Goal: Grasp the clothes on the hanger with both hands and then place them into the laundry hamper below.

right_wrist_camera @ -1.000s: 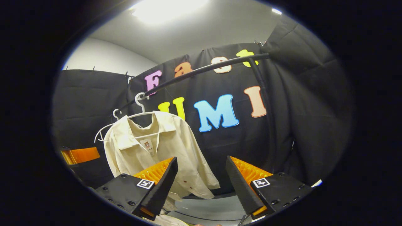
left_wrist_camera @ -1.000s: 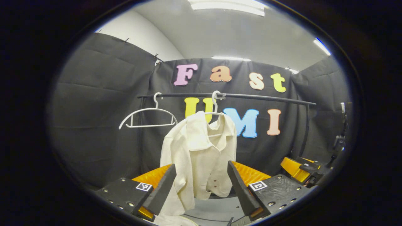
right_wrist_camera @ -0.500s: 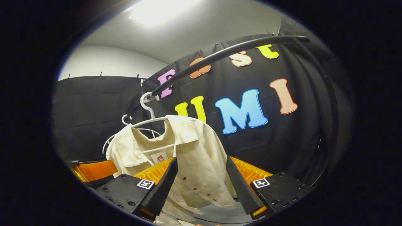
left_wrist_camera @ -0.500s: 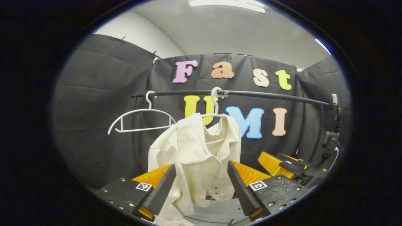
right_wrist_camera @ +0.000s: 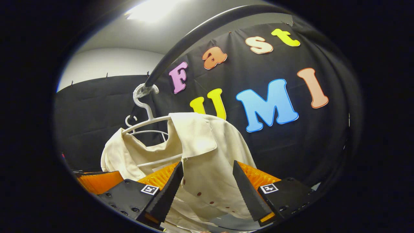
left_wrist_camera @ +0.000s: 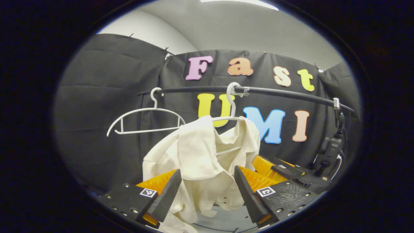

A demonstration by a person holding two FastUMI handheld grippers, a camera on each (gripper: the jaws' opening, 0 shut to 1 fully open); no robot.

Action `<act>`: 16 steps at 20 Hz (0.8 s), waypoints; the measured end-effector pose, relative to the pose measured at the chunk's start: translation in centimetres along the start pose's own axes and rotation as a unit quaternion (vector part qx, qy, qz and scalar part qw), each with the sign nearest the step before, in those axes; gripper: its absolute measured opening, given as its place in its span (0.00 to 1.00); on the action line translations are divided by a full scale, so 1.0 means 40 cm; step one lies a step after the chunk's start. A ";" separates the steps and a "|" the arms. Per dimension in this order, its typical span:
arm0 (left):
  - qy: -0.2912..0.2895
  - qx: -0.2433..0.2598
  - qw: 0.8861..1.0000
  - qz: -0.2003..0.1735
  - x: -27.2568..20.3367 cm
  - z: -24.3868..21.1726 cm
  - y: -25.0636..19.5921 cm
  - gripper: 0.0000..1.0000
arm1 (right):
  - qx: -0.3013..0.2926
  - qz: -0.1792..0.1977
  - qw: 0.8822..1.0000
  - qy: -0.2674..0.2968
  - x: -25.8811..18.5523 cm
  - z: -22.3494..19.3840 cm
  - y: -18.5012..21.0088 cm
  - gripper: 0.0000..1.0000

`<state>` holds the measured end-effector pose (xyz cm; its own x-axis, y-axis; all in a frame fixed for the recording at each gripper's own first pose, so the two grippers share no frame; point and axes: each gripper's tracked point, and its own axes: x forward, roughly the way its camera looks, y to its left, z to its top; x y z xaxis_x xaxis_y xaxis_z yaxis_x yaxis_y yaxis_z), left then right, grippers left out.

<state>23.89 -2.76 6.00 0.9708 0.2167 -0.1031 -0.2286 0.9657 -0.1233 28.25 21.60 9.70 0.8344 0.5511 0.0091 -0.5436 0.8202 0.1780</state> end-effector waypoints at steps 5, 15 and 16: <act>0.026 -0.044 0.998 0.019 0.086 -0.021 0.017 0.95 | -0.016 0.036 0.999 0.019 0.060 -0.009 0.036 0.98; 0.032 -0.035 0.994 0.100 0.193 -0.021 0.116 0.92 | -0.036 -0.027 0.999 0.027 0.165 -0.028 0.009 0.96; 0.033 -0.024 0.993 0.114 0.195 -0.025 0.135 0.94 | -0.033 -0.033 0.999 0.027 0.175 -0.034 0.012 0.93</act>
<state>30.16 4.02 3.53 0.8870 0.4176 -0.1971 -0.4465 0.8845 -0.1353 33.70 26.06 8.52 0.8636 0.5011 -0.0548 -0.4934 0.8626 0.1120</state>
